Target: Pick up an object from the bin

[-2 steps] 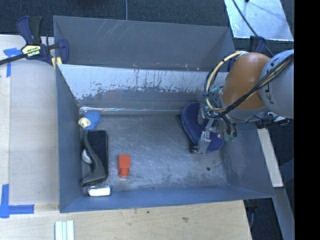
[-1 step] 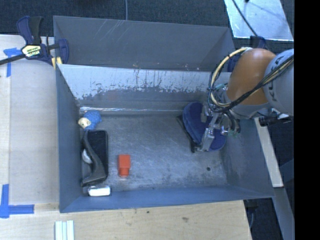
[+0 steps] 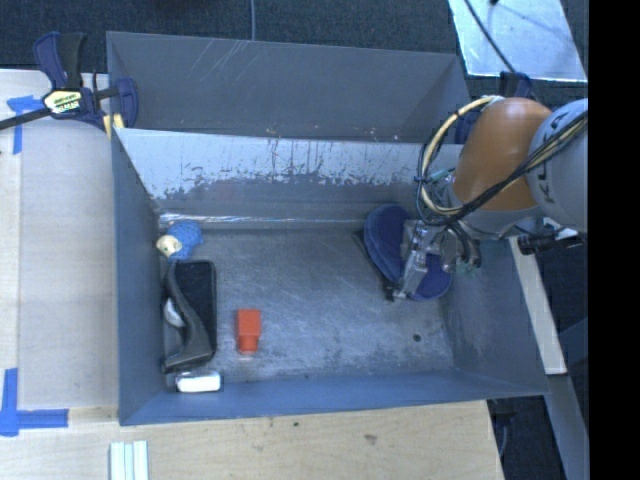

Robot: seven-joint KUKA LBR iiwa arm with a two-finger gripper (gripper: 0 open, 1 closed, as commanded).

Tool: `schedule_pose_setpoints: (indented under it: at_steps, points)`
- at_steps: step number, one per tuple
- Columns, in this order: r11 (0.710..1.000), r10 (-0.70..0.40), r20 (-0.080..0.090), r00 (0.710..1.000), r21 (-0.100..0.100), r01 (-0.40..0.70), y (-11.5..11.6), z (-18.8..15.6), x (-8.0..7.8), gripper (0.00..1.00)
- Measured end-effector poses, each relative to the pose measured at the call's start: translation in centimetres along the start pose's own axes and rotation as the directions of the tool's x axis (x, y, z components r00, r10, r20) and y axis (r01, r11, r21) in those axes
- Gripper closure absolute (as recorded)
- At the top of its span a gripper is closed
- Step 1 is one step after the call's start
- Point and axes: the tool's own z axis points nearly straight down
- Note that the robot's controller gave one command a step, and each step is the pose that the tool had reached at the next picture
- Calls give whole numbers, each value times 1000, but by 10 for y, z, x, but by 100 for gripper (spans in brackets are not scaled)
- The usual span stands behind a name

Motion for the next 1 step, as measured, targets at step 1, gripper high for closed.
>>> schedule_pose_setpoints:
  at_steps: [1]
  points:
    - [1000,-12,30,999,6,12,-20,-131,8,100]
